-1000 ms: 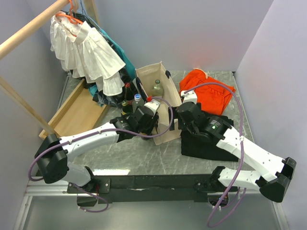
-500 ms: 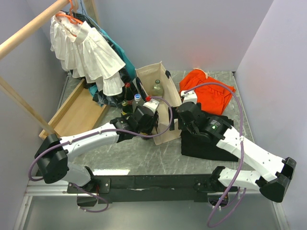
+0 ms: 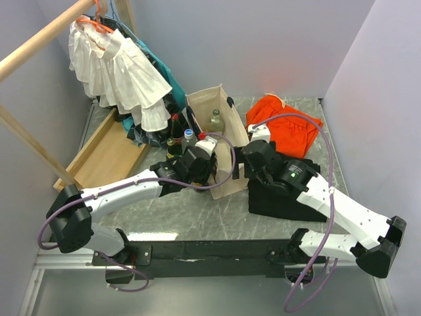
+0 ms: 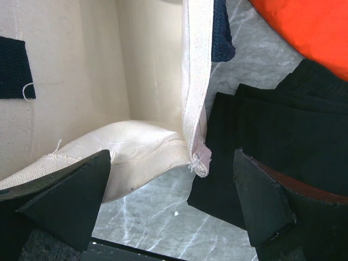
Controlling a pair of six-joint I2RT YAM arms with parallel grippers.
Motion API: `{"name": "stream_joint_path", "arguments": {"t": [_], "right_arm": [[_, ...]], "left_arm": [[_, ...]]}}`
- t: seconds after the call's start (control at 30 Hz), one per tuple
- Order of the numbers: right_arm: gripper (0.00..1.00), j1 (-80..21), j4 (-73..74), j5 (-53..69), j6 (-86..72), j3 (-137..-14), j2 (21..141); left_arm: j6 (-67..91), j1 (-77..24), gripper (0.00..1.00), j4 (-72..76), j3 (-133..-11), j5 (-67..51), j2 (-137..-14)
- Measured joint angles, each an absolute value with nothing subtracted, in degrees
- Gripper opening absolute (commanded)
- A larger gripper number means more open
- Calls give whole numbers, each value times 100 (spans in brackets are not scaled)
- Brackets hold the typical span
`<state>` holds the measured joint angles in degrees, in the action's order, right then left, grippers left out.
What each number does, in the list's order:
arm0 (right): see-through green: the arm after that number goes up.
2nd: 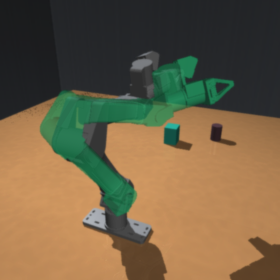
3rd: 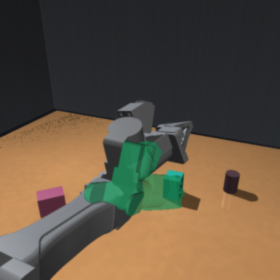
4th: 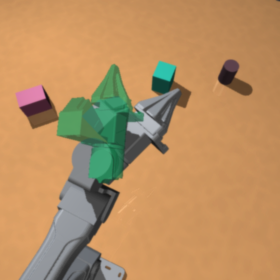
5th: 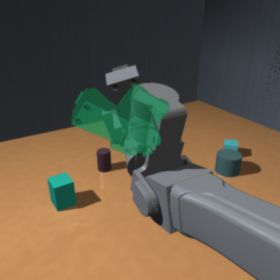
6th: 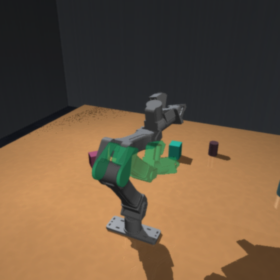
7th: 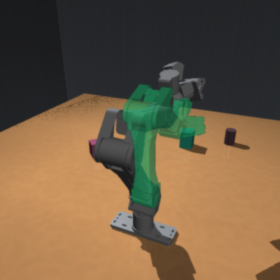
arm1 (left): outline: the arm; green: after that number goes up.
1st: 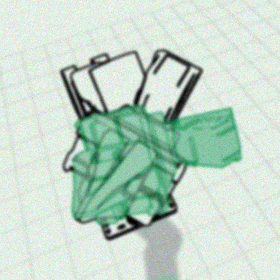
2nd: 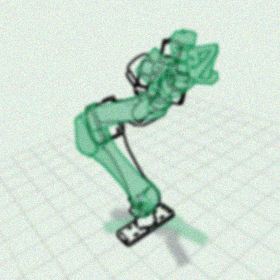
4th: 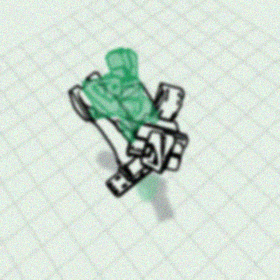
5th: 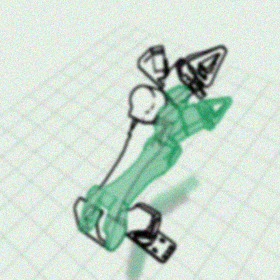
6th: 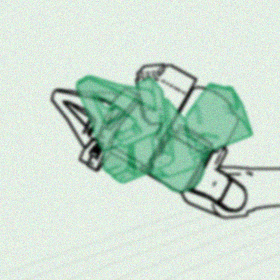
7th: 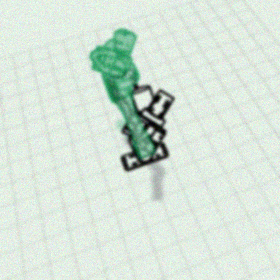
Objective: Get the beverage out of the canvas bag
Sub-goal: Place the drink at the center of the board.
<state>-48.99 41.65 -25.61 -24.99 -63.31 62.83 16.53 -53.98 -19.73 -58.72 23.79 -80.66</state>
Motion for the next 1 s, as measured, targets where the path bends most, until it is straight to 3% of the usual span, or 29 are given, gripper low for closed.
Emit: {"name": "stream_joint_path", "arguments": {"t": [0.37, 0.53, 0.83, 0.9, 0.97, 1.0], "right_arm": [[100, -4899, 4163, -2541, -2499, -6331, 6296], [100, -4899, 4163, -2528, -2495, -6331, 6322], [100, -4899, 4160, -2495, -2460, -6333, 6337], [100, -4899, 4160, -2495, -2458, -6331, 6337], [100, -4899, 4160, -2495, -2460, -6333, 6337], [100, -4899, 4160, -2495, -2458, -6331, 6337]], "left_arm": [[1730, -5398, 58, -2080, -5872, 2375, -8025], [1750, -5398, 57, -2099, -5830, 2366, -7970], [1750, -5398, 64, -2145, -5813, 2362, -7933], [1750, -5398, 69, -2152, -5813, 2362, -7933], [1747, -5398, 81, -2158, -5813, 2366, -7933], [1754, -5398, 81, -2163, -5813, 2370, -7933]]}}
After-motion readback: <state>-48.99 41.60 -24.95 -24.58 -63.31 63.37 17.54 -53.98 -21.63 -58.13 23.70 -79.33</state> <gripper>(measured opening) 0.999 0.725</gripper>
